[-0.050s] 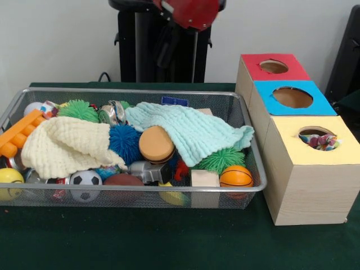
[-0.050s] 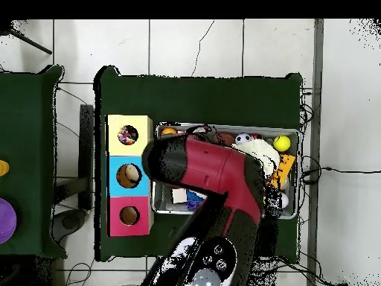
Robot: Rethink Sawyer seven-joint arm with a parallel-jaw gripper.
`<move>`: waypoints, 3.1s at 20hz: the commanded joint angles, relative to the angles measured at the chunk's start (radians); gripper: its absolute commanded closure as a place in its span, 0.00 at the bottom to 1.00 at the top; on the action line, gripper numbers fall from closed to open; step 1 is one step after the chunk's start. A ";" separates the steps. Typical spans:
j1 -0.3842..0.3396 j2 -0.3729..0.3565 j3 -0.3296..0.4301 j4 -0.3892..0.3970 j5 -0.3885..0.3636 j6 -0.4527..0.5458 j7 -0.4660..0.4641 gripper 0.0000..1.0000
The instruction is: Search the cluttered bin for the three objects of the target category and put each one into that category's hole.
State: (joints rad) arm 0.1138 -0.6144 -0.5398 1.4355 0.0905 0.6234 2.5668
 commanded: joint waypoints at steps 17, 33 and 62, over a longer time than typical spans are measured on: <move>-0.256 -0.098 0.279 0.281 -0.182 -0.131 -0.178 1.00; -0.357 -0.102 0.343 0.289 -0.361 -0.210 -0.124 0.00; -0.365 0.061 0.247 0.273 -0.443 -0.401 0.023 0.00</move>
State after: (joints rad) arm -0.2237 -0.6015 -0.3100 1.6501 -0.2908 0.2740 2.5666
